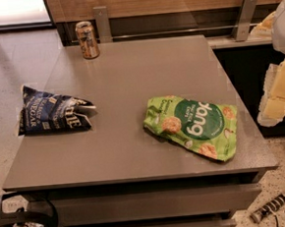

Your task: Move green rice chip bag near orange can

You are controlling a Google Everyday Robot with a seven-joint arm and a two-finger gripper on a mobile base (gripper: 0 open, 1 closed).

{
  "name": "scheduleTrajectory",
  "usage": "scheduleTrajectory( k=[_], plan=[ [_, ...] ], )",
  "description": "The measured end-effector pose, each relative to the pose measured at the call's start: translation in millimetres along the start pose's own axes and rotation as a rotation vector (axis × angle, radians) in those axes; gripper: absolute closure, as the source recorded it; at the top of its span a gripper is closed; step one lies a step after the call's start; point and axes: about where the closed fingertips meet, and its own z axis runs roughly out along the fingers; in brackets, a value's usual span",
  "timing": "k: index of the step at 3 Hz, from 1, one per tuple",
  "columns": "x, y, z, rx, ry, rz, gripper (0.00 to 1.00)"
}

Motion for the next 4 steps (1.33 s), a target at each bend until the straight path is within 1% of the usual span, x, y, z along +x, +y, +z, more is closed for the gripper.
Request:
scheduleTrajectory(
  k=[1, 2, 3, 4],
  plan=[
    [0.0, 0.0, 0.0, 0.000, 0.000, 0.000, 0.00],
    [-6.1, -6.0, 9.2, -0.016, 0.005, 0.009, 0.00],
    [-25.7, -14.9, 44.1, -0.080, -0.013, 0.027, 0.00],
    [-44.5, -16.8, 85.1, -0.155, -0.061, 0.073, 0.00]
  ],
)
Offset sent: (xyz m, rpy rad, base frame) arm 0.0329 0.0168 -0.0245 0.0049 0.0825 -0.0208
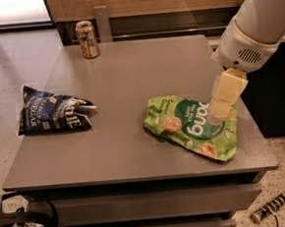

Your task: Move green rice chip bag near orange can

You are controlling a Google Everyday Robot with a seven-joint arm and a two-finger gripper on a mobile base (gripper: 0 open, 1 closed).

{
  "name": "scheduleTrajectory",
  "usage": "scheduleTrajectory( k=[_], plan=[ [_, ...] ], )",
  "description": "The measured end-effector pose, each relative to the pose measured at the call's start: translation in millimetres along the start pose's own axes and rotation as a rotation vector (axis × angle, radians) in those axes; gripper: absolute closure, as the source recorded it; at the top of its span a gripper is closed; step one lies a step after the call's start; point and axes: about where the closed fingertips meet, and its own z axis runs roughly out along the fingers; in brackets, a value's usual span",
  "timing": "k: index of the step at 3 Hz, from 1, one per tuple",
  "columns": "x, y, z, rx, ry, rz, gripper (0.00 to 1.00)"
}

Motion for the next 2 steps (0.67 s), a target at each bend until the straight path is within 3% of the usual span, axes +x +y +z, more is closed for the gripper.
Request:
scheduleTrajectory(
  k=[2],
  plan=[
    [-11.2, 13.8, 51.5, -0.031, -0.201, 0.079, 0.00]
  ],
)
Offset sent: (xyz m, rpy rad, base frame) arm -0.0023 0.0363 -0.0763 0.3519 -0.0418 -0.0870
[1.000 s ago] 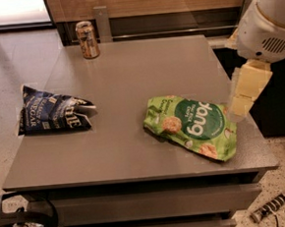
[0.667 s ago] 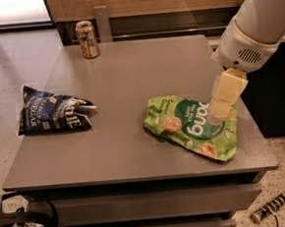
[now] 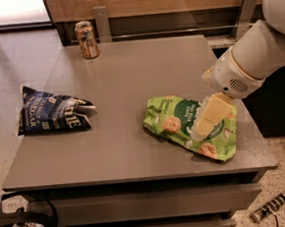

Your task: Move green rice chip bag near orange can

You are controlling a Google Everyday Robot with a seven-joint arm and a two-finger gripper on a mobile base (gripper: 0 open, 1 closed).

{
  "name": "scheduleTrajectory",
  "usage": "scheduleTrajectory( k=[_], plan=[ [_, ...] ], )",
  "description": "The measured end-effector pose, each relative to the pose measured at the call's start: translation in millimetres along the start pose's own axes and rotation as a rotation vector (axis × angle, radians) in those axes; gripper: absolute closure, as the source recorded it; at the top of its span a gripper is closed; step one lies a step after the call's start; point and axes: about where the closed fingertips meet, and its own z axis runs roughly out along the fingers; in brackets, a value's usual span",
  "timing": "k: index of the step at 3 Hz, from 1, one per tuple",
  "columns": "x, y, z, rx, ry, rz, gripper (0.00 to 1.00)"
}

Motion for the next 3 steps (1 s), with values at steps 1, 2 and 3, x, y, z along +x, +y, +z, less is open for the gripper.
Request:
scheduleTrajectory(
  k=[1, 2, 3],
  plan=[
    [3.9, 10.9, 23.1, 0.008, -0.080, 0.042, 0.00],
    [1.1, 21.2, 50.9, 0.028, -0.116, 0.061, 0.03],
    [-0.9, 25.6, 62.9, 0.071, -0.086, 0.062, 0.33]
  ],
)
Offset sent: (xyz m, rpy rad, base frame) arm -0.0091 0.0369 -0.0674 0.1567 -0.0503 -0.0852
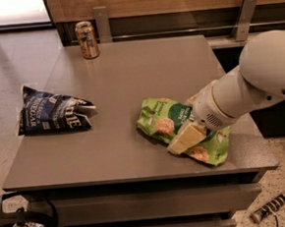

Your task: Move green rice chip bag near orange can

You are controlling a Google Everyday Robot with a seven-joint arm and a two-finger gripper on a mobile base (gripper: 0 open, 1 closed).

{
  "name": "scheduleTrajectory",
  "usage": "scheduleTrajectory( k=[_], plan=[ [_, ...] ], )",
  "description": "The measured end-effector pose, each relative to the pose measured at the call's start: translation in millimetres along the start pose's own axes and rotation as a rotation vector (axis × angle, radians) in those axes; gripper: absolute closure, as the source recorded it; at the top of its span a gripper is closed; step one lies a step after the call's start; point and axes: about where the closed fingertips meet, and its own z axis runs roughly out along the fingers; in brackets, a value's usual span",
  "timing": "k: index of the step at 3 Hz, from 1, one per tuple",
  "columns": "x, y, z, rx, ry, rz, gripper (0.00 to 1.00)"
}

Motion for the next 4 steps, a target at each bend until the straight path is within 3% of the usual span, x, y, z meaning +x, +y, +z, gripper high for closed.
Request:
scheduleTrajectory(
  k=[3, 4],
  plan=[
    [-3.0, 1.0, -2.6, -0.006, -0.002, -0.004, 1.00],
    [-3.1, 1.2, -2.5, -0.007, -0.002, -0.005, 1.00]
  ],
)
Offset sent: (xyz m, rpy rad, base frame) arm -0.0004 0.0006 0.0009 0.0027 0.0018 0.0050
